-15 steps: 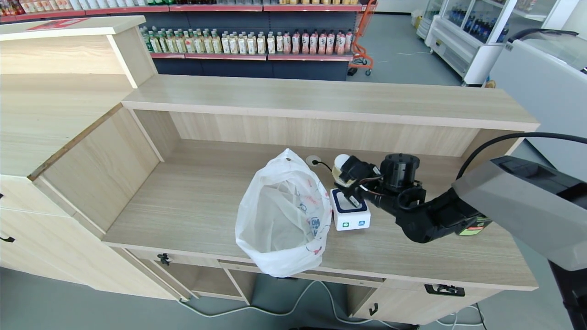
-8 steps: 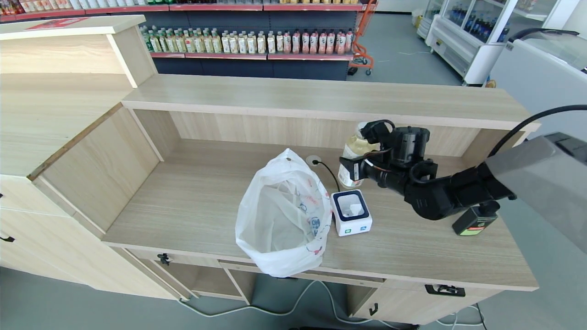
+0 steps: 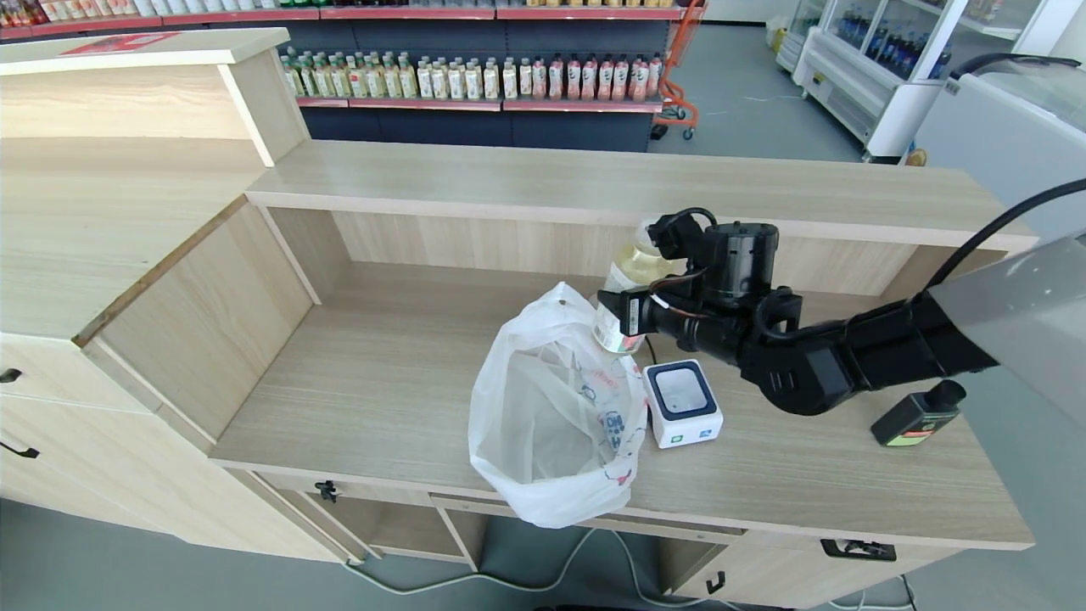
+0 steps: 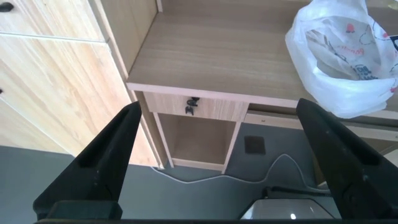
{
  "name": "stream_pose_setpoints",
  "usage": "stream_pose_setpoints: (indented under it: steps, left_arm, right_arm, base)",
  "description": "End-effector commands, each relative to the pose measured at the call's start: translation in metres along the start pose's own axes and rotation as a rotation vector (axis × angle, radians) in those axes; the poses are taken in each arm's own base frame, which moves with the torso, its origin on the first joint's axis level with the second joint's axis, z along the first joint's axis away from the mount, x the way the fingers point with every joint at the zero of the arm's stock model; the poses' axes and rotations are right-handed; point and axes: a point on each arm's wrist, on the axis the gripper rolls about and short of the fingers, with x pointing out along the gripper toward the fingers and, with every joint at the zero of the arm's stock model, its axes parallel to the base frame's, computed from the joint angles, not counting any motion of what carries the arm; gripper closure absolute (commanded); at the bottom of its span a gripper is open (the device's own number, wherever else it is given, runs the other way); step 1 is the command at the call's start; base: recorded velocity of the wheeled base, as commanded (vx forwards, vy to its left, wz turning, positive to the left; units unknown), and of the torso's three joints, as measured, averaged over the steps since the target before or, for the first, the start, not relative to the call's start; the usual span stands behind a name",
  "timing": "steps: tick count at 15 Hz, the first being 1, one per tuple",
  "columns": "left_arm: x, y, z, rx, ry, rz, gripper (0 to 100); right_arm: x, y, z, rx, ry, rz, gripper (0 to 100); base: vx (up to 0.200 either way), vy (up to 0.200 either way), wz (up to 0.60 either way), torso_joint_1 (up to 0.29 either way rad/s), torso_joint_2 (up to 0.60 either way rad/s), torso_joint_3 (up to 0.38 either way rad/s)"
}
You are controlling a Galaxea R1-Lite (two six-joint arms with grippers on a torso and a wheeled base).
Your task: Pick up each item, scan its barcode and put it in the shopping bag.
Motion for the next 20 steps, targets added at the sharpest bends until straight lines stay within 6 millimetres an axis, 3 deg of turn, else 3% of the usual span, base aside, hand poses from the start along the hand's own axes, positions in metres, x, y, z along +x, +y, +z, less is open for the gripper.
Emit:
stream_pose_setpoints:
  steps: [1,5,15,20]
  left_arm:
    - [0.000,0.000,0.000,0.000,-0.001,0.000,0]
    - [0.000,0.000,0.000,-0.002,-0.002,0.000,0]
    - [0.000,0.000,0.000,-0.002,-0.001,0.000,0]
    - [0.000,0.000,0.000,-0.002,-0.002,0.000,0]
  right_arm:
    - [-0.004,0.015,-0.016,0.000,0.050,0.032,100]
    - [0.009,0.032,-0.052,-0.019,0.117,0.070,100]
    - [0.032,0.052,-0.136,-0.177,0.141,0.122,100]
    - [0.041,0.053,-0.155,-0.209,0.126,0.131,100]
  base:
    - [0.000,0.000,0.00,0.000,0.00,0.000]
    - [0.000,0.000,0.00,0.000,0.00,0.000]
    - [0.000,0.000,0.00,0.000,0.00,0.000]
    - [0.000,0.000,0.00,0.000,0.00,0.000]
